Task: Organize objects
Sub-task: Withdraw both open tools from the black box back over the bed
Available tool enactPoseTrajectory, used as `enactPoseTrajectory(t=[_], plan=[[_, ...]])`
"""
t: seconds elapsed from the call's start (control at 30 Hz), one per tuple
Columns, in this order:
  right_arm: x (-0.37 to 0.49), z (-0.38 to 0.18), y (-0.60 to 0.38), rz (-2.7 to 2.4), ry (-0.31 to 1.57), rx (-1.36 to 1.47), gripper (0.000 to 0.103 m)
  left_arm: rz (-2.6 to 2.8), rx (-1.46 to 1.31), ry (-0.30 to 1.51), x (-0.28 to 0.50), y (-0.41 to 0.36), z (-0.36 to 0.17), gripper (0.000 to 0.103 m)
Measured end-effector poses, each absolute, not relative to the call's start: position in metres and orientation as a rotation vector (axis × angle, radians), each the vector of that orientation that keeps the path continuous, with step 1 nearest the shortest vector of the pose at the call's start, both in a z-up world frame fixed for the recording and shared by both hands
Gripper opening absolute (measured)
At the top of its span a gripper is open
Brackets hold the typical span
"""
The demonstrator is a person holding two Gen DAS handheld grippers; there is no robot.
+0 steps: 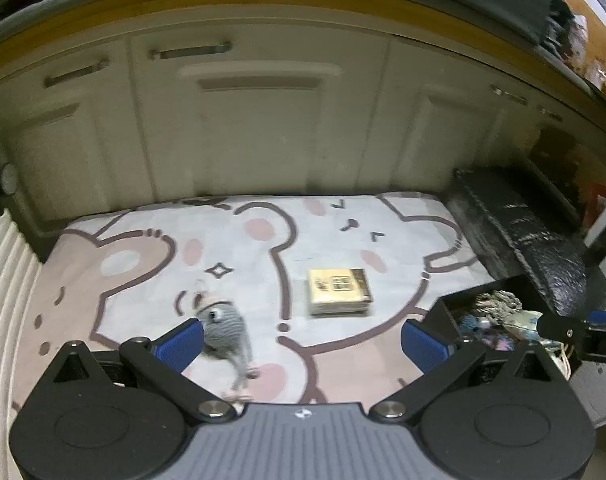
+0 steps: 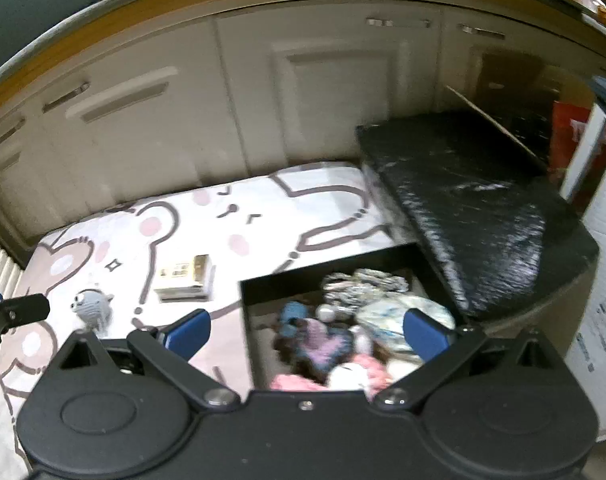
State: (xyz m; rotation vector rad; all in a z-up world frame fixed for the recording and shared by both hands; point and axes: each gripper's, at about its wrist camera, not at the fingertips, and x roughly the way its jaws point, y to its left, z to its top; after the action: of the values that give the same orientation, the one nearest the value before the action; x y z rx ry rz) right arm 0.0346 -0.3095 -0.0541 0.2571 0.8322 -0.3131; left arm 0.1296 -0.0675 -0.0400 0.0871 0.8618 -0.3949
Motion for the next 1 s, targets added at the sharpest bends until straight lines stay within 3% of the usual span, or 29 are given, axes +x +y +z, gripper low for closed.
enactPoseTrajectory(t=[1.0], plan=[[0.083, -0.054, -0.228, -0.167, 0.833, 0.201, 0.103, -0.161, 0.094, 0.882, 0.145, 0.011, -0.051, 0.103]])
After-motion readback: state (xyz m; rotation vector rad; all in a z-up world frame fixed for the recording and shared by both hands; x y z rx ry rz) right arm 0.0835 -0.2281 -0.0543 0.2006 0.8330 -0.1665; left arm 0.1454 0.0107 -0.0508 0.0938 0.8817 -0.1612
